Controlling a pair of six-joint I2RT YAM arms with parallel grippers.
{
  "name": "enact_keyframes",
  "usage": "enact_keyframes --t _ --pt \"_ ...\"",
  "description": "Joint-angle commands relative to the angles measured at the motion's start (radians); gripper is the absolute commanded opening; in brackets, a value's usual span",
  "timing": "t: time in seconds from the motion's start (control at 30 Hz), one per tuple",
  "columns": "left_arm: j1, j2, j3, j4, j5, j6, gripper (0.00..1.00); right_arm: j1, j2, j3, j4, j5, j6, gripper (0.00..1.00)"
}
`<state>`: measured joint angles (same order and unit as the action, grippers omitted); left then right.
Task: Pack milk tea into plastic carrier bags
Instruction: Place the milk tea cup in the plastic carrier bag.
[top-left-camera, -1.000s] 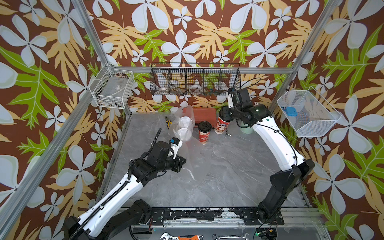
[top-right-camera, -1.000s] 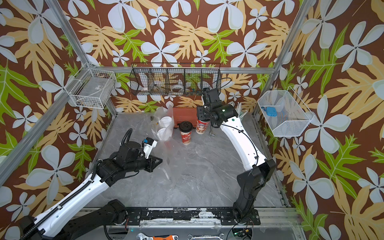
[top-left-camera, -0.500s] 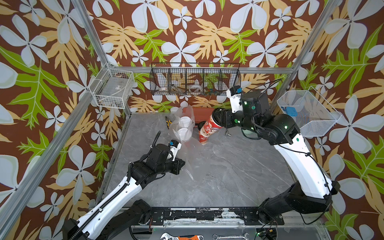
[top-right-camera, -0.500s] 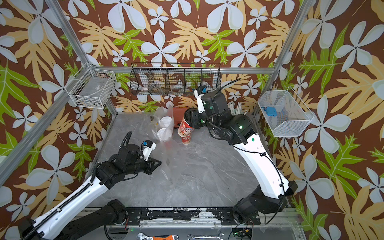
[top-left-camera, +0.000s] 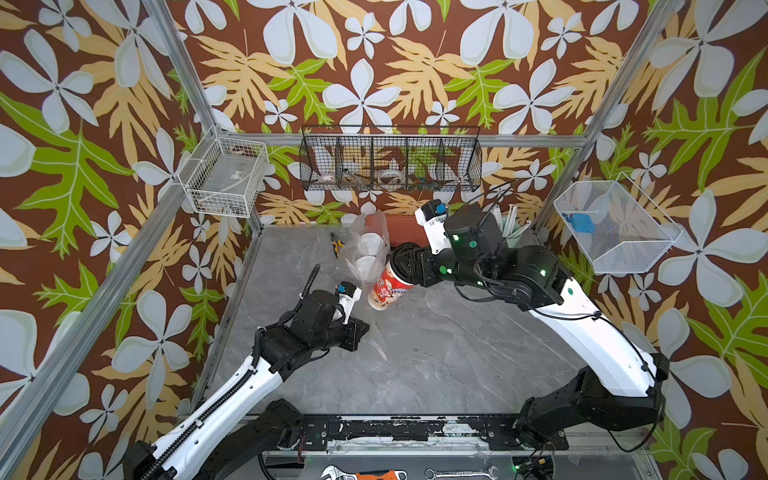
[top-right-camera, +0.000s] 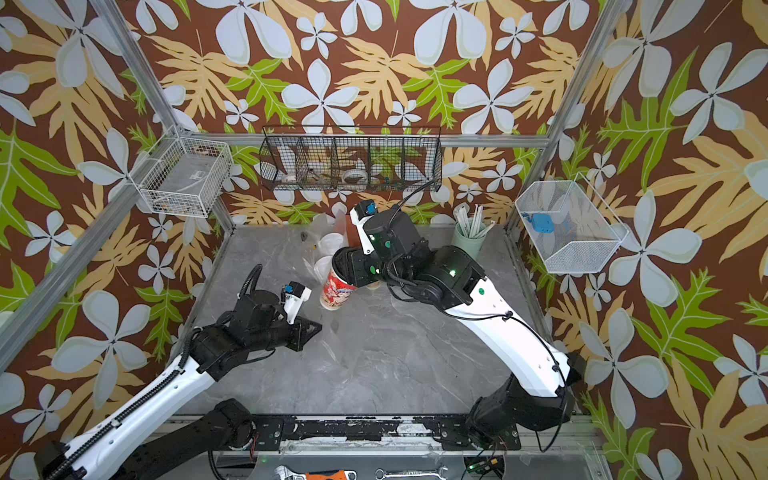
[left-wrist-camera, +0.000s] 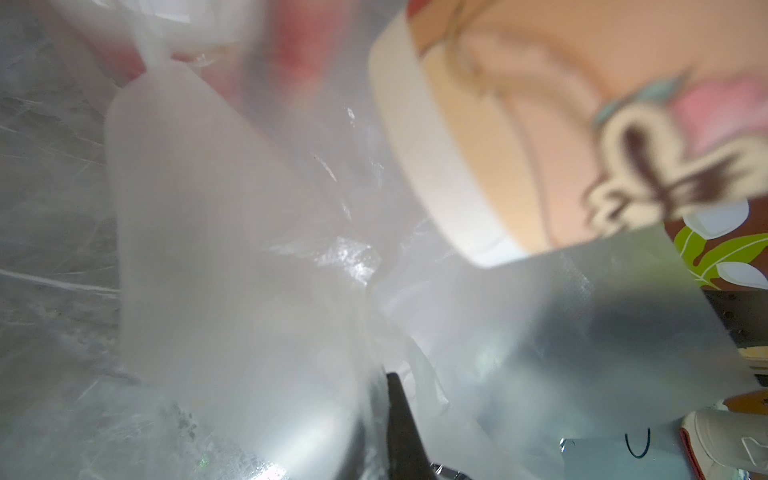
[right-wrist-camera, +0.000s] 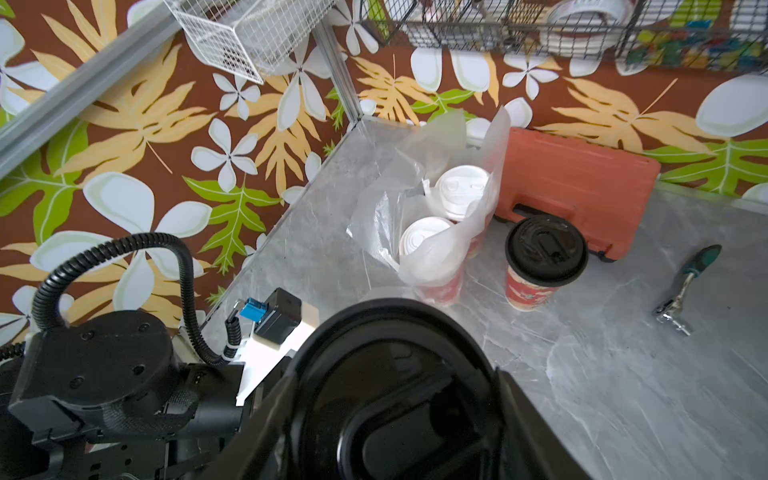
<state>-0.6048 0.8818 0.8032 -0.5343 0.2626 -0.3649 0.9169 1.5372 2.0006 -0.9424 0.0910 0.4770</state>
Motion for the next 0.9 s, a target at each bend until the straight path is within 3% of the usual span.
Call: enact_keyframes --t 0.0,0.87 --pt "-0.001 -0.002 -0.001 0.023 0.002 -0.003 0.00 0.000 0.015 -0.031 0.044 0.022 0.017 0.48" --pt "-0.001 -0.052 -0.010 0.056 0.068 0.010 0.00 0.070 0.210 -0.079 0.104 0.094 0.005 0.44"
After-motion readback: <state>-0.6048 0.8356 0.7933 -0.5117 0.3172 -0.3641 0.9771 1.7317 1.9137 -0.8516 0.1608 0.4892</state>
